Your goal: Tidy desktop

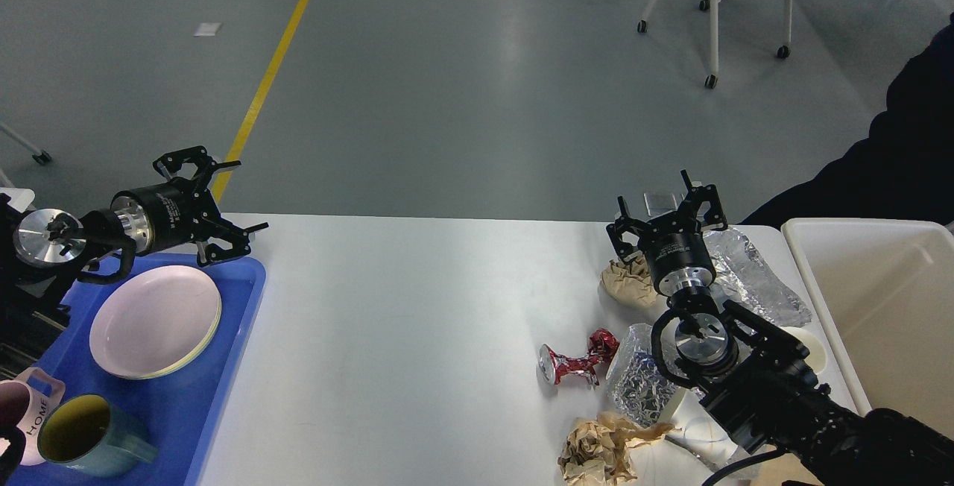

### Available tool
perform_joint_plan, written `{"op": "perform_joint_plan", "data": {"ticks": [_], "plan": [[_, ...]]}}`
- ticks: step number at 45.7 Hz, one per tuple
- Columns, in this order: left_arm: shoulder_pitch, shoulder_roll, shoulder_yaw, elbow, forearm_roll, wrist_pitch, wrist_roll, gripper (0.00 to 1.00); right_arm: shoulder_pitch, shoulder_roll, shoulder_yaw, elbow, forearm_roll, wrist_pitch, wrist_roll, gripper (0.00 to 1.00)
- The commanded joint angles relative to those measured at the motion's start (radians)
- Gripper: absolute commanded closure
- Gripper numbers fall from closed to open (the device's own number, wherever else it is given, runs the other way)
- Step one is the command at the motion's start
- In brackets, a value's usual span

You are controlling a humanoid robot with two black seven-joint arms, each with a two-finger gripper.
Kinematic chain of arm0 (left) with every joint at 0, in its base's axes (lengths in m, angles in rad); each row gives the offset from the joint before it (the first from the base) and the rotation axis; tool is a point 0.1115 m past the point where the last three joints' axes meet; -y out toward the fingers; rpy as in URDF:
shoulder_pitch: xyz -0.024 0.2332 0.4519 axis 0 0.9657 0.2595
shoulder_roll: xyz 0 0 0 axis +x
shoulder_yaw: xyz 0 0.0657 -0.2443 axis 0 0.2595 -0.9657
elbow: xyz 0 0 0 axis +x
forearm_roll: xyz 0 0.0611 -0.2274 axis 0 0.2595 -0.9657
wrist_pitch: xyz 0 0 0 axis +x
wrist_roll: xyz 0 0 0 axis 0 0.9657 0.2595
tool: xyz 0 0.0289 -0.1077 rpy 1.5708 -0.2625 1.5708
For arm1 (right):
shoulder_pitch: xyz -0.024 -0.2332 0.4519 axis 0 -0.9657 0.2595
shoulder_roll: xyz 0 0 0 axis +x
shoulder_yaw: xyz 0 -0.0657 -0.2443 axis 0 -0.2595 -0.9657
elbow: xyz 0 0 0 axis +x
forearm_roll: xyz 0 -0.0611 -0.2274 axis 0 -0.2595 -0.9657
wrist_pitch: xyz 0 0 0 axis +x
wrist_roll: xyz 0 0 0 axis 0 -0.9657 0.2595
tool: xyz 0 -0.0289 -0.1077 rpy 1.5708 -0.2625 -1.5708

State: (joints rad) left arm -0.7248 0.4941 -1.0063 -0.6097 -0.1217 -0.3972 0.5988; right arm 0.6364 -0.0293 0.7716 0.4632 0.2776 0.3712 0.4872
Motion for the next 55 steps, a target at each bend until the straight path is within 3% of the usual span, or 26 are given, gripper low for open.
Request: {"op": "perform_joint_plan", "data": {"ticks": [1,8,15,20,23,29,32,43,55], "plan": [[0.073,-0.049,-0.146,0.001,0.001,-0.052,-0.011,0.02,-0.001,0.0,0.0,0.0,0.0,0.0,-0.001,0.0],[0.08,-0.083,-0.186,0.001,0.002,-0.054,-0.019,0.02,-0.001,0.0,0.0,0.0,0.0,0.0,0.001,0.0],[0.088,-0.089,-0.186,-0.001,0.002,-0.107,-0.089,0.02,0.0,0.002,0.0,0.0,0.0,0.0,0.001,0.0],[0.119,-0.095,-0.184,-0.001,0.001,-0.242,-0.189,0.02,0.0,0.002,0.0,0.002,0.0,0.0,-0.001,0.0],[0.157,-0.115,-0.186,0.001,0.001,-0.305,-0.281,0.02,-0.001,0.003,0.0,0.003,0.0,0.0,0.001,0.0],[0.165,-0.161,-0.192,0.002,-0.001,-0.316,-0.441,0.02,-0.001,0.003,-0.002,0.006,0.0,0.002,-0.001,0.0],[0.159,-0.175,-0.192,0.002,0.001,-0.315,-0.485,0.02,-0.001,0.005,-0.002,0.003,0.0,0.002,-0.001,0.0],[0.145,-0.256,-0.173,0.045,0.016,-0.305,-0.501,0.02,-0.001,0.003,0.0,0.0,0.0,0.002,-0.001,0.0],[0.191,-0.246,-0.183,0.122,0.014,-0.319,-0.507,0.02,-0.001,0.003,0.0,0.0,0.0,0.002,0.001,0.0]]}}
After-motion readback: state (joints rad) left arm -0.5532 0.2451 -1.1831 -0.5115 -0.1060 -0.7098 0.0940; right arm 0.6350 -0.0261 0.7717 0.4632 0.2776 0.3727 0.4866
